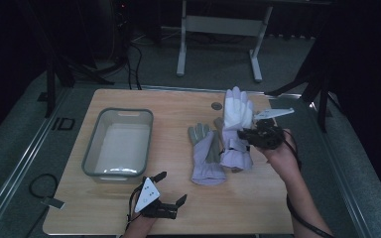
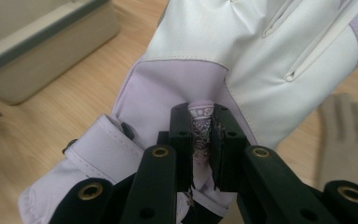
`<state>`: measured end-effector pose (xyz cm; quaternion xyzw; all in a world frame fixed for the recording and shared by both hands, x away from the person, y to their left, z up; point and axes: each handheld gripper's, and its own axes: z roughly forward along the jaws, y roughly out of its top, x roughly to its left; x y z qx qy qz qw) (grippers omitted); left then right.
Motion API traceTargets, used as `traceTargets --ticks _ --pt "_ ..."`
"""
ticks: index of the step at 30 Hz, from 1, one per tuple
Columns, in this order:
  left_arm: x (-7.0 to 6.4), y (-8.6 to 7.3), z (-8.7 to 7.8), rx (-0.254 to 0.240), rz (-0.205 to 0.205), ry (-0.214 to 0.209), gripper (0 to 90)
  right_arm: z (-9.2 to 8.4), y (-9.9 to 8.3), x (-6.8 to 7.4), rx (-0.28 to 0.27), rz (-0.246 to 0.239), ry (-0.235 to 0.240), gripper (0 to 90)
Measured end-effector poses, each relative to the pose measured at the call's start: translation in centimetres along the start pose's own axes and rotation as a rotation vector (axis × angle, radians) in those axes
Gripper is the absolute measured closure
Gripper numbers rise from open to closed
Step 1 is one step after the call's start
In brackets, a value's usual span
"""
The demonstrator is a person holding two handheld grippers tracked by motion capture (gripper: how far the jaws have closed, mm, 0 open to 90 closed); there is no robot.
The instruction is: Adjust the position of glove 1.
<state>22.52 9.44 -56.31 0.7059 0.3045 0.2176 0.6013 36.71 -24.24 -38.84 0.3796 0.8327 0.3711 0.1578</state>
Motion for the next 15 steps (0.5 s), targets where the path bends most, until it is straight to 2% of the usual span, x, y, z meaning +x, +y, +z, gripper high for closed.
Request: traceTargets --ticks 1,6,7,10,15 --pt "0.0 0.0 0.0 0.0 0.0 0.0 0.0 0.8 0.4 0.9 0.004 0.005 0.016 80.4" --pt "0.0 0.0 0.0 0.0 0.001 -0.002 0.0 2.4 0.7 2.2 0.028 -0.004 0.034 80.4" --pt "0.0 0.0 0.0 0.0 0.002 -0.003 0.0 3.6 0.7 3.0 0.049 -0.011 0.038 80.4" --pt "0.0 0.0 0.0 0.002 0.006 -0.003 0.0 5.0 0.5 3.6 0.076 0.001 0.053 80.4" --pt "0.0 0.0 0.0 0.0 0.005 -0.004 0.0 7.0 0.3 4.6 0.125 -0.002 0.053 80.3"
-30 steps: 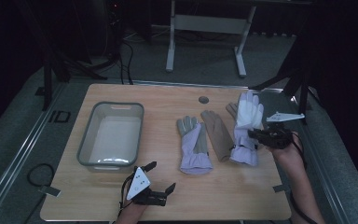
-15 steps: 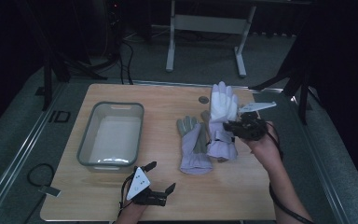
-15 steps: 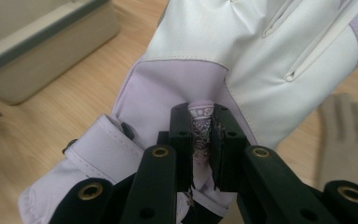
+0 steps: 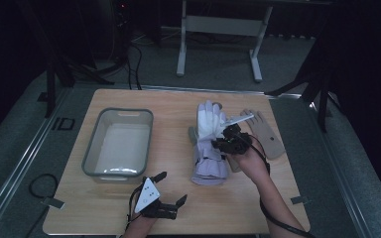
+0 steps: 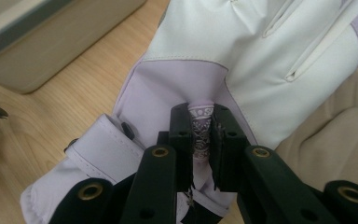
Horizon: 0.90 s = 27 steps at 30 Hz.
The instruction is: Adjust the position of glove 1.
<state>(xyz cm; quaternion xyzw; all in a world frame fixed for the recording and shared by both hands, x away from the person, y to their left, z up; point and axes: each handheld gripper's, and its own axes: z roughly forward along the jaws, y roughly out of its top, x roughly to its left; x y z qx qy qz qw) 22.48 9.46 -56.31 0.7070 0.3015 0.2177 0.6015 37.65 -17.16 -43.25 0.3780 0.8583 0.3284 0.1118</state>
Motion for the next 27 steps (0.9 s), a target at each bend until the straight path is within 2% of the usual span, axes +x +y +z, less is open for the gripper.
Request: traceTargets --ticks 6,7,12,14,17,21,27 --pt "0.0 0.0 0.0 0.002 0.0 -0.002 0.0 1.0 -0.1 0.1 0.034 -0.004 -0.001 80.3" --pt "0.0 0.0 0.0 0.002 0.001 -0.002 0.0 1.6 -0.3 0.3 0.055 -0.015 -0.017 80.1" --pt "0.0 0.0 0.0 0.002 0.0 -0.002 0.0 2.9 -0.7 -0.2 0.074 -0.005 -0.023 79.8" --pt "0.0 0.0 0.0 0.005 0.003 -0.003 0.0 3.6 -1.0 -0.3 0.091 -0.011 -0.052 79.7" --pt "0.0 0.0 0.0 0.002 0.001 -0.003 0.0 4.8 -1.6 -0.4 0.114 -0.007 -0.056 79.5" --pt "0.0 0.0 0.0 0.003 0.001 -0.003 0.0 5.8 -2.2 -0.5 0.114 0.011 -0.04 79.1" --pt "0.0 0.0 0.0 0.002 0.0 -0.003 0.0 6.5 -3.0 -0.1 0.112 0.006 -0.03 79.1"
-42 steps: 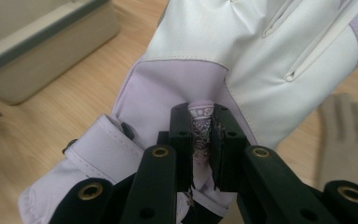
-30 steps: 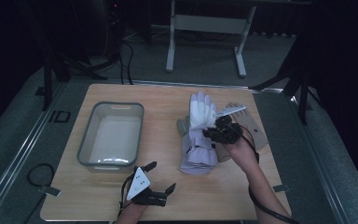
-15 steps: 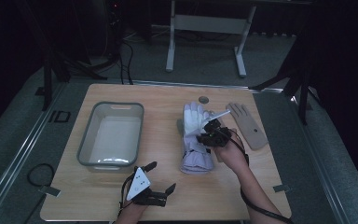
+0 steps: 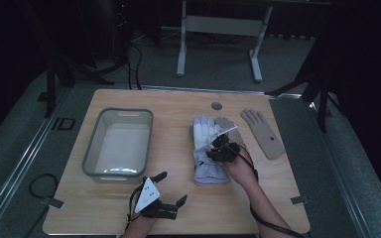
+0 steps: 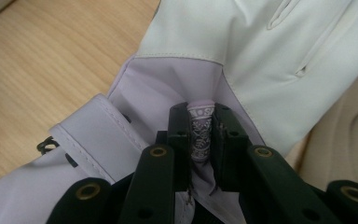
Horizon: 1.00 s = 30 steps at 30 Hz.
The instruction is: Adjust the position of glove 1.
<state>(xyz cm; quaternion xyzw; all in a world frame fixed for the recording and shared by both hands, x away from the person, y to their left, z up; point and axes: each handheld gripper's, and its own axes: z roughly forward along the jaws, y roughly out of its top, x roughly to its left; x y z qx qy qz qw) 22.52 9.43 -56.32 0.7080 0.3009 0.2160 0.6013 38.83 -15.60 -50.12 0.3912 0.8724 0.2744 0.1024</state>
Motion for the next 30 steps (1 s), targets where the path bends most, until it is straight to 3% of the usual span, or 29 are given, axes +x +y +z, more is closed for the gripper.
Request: traceTargets --ticks 7,10,15,18,21,23,26,30 --pt "0.0 0.0 0.0 0.0 -0.002 0.002 0.0 -0.5 -0.9 0.7 -0.015 -0.026 0.019 78.1" --pt "0.0 0.0 0.0 0.004 -0.002 0.004 0.0 -0.5 -1.1 0.3 -0.029 -0.018 0.028 71.1" --pt "0.1 0.0 0.0 0.005 -0.013 0.004 0.0 -1.3 -1.2 0.1 -0.085 -0.022 0.035 49.9" --pt "0.1 0.0 0.1 0.007 -0.014 0.008 0.0 -2.3 -1.0 -0.1 -0.138 -0.037 0.057 40.1" --pt "0.1 0.1 0.1 0.007 -0.031 0.004 0.0 -3.4 -1.0 -0.4 -0.174 -0.022 0.107 28.6" --pt "0.2 0.1 0.2 0.006 -0.042 0.007 0.0 -4.1 -1.1 -0.8 -0.203 0.023 0.134 28.0" --pt "0.2 0.1 0.3 0.017 -0.051 -0.007 0.0 -4.9 -1.6 -1.6 -0.217 0.047 0.195 23.5" --pt "0.0 0.3 0.6 0.048 -0.066 -0.035 0.0 -5.6 -2.7 -1.9 -0.248 0.018 0.206 17.0"
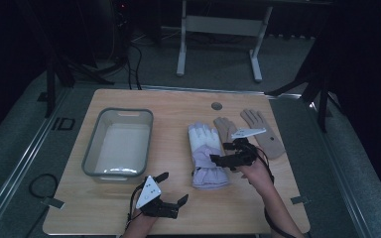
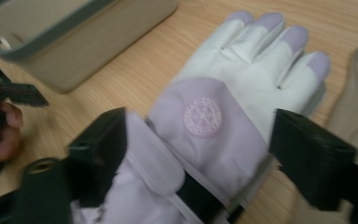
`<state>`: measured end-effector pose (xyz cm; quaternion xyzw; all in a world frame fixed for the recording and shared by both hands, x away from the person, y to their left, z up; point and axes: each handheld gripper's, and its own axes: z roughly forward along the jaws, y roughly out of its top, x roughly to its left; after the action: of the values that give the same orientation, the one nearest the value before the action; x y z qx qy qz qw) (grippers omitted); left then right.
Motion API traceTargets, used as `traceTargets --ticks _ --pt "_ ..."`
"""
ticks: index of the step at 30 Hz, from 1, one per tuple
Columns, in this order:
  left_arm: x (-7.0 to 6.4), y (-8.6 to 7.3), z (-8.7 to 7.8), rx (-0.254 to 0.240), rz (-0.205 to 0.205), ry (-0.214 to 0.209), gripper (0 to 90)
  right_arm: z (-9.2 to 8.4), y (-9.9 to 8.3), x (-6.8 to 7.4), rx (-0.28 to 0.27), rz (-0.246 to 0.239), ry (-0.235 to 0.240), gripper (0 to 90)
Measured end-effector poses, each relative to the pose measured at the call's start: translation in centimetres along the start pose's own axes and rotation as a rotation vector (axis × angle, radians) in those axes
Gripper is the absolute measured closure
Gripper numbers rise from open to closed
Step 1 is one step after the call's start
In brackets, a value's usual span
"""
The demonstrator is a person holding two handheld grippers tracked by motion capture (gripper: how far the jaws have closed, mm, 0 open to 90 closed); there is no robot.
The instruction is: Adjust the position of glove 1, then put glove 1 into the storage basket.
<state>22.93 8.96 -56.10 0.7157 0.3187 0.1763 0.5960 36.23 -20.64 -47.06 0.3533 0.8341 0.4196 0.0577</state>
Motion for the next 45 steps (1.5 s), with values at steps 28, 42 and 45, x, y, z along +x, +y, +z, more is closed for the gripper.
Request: traceTargets --ticks 28,42,45 --pt "-0.9 7.3 4.9 0.155 0.101 -0.048 0.0 -2.3 -2.4 -1.7 -0.202 0.002 0.07 13.8" --pt "-0.4 6.7 8.3 0.443 0.002 0.166 16.8 2.7 -2.7 -3.6 -0.086 0.132 -0.088 43.4" --pt "0.1 5.5 8.8 0.504 -0.084 0.152 16.7 3.8 -3.4 -4.0 -0.04 0.174 -0.053 46.9"
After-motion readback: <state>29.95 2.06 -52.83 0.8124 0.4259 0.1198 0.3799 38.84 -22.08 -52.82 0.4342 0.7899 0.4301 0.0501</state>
